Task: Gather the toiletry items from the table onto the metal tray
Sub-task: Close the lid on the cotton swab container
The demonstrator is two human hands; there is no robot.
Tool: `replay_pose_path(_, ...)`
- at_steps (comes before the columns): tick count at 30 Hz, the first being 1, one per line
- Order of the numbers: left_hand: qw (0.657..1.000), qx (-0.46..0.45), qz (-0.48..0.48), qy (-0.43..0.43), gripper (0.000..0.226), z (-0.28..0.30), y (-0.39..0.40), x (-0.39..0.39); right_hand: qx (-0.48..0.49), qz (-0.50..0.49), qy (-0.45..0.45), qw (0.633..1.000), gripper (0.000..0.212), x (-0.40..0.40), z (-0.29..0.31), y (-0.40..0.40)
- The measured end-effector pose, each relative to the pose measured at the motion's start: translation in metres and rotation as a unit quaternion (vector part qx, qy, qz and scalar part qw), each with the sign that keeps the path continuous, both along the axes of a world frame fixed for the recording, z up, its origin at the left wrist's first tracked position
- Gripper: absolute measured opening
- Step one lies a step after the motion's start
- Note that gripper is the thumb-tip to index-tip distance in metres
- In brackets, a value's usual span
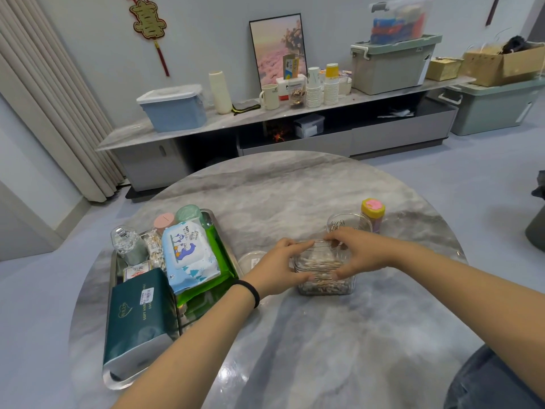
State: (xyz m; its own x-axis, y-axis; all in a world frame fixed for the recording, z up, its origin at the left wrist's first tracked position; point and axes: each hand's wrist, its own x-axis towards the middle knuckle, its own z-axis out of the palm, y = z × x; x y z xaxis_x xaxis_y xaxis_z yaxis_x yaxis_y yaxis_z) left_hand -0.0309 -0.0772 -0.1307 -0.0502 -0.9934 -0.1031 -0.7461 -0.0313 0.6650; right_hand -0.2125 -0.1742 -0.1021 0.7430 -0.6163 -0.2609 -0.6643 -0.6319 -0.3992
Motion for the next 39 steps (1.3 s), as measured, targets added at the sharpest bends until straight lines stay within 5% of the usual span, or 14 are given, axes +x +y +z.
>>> replay_pose_path(15,0.997,-0.009,-0.005,-0.073,0.068,-0.003,0.003,-0.004,-0.084,-0.001,0.024,0.996,0.065,0.001,0.001,0.012)
replay_pose_path(25,0.975,0.007,-0.089,-0.202,0.072,0.012,-0.003,-0.008,-0.15,0.003,0.05,0.987,0.078,-0.003,-0.008,0.015)
replay_pose_path(32,0.973,-0.013,-0.09,-0.212,0.077,-0.004,0.01,-0.009,-0.171,-0.001,0.026,0.985,0.078,-0.006,-0.013,0.017)
replay_pose_path(39,0.97,-0.056,-0.073,-0.226,0.088,-0.018,0.018,-0.018,-0.176,0.006,0.07,0.982,0.106,0.0,-0.028,0.038)
